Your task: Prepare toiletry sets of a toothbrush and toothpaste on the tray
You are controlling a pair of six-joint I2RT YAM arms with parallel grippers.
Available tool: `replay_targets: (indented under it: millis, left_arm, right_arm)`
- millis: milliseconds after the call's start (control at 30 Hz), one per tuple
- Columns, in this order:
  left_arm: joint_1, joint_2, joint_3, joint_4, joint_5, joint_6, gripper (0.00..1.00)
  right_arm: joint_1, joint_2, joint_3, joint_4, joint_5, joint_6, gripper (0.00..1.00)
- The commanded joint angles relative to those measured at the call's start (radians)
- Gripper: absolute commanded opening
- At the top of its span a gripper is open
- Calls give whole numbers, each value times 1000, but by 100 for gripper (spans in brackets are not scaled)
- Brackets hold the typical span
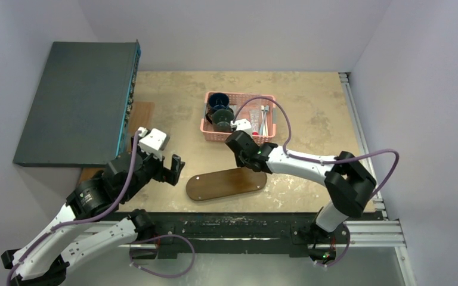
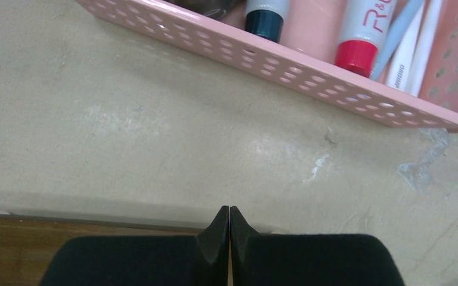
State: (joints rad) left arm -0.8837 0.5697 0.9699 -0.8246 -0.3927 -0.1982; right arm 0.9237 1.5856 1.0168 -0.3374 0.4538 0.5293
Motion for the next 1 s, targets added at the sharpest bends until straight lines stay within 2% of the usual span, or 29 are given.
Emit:
replay_targets:
  millis: [0,433,967]
  left_arm:
    - [6,14,-3,30,-12,13,99]
    - [6,21,-3,32,-3,13,99]
    - [6,24,-3,30,-2,16,99]
  right_arm:
    - [-12,58,81,63,-43,-60,0]
    - [-37,163,81,71,-125,-95,0]
    - [-37,110,-27,50,-142,-93,0]
